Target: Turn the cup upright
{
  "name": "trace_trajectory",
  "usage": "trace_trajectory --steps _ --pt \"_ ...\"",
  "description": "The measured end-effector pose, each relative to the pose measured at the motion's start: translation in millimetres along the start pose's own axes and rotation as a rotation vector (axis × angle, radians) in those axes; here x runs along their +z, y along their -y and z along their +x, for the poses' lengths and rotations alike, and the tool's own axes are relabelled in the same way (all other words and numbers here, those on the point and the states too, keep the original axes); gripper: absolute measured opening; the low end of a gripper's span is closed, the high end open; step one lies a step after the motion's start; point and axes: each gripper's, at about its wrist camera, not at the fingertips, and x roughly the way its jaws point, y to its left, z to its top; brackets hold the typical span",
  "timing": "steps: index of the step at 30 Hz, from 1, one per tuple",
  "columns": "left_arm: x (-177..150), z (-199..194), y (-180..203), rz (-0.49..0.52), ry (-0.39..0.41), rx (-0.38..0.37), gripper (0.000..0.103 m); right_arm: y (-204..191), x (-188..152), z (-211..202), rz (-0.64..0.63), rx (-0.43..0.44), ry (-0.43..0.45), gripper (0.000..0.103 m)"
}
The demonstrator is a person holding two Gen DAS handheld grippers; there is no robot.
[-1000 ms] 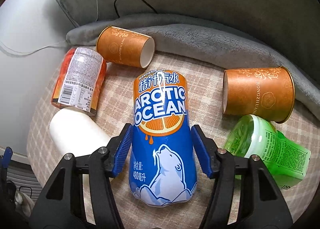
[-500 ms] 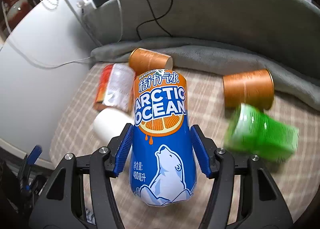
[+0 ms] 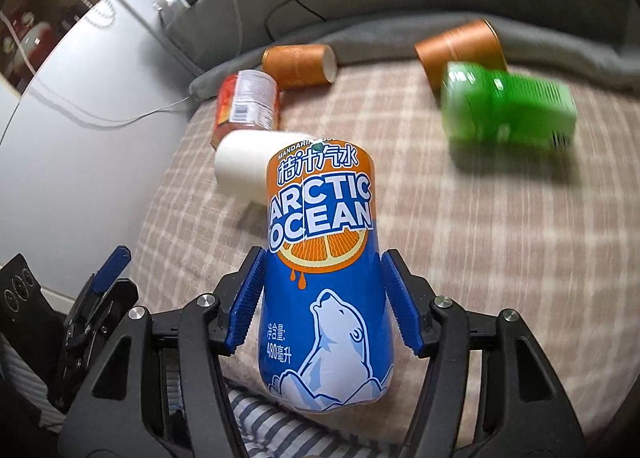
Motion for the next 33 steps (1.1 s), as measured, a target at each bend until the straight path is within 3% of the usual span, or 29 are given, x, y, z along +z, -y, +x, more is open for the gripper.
trace_trajectory --steps 6,11,13,22,33 --pt "-2 11 10 -0.022 -0.06 -0.07 0.086 23 -17 4 0.113 0.006 0.0 0.064" --pt "2 22 16 -0.044 -0.108 -0.124 0.086 26 -22 10 0.113 -0.013 -0.01 0.066" --pt "4 28 18 -0.057 -0.129 -0.148 0.086 26 -21 7 0.105 -0.015 0.003 0.077" --pt "16 57 26 -0.123 -0.239 -0.267 0.085 27 -20 -43 0.057 -0.055 0.181 0.079" --pt "23 105 28 -0.242 -0.428 -0.382 0.085 39 -61 -106 0.045 -0.214 0.367 0.08"
